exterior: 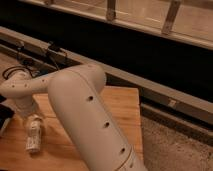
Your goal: Place the bottle in the ceramic bowl
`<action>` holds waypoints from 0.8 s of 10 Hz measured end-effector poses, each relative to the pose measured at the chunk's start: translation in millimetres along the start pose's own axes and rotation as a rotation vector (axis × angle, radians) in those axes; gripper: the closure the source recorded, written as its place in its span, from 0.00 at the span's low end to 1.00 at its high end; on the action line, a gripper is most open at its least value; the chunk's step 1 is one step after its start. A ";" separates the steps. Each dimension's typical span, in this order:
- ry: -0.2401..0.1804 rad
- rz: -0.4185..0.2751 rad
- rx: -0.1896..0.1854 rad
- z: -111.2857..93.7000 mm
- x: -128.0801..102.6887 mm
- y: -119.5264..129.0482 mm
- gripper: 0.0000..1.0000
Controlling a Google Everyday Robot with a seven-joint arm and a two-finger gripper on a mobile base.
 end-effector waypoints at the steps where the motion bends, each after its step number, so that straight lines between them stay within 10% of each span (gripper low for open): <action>1: -0.005 0.006 -0.011 2.4 2.1 -2.4 0.35; 8: 0.091 -0.037 -0.131 66.3 -9.7 24.4 0.43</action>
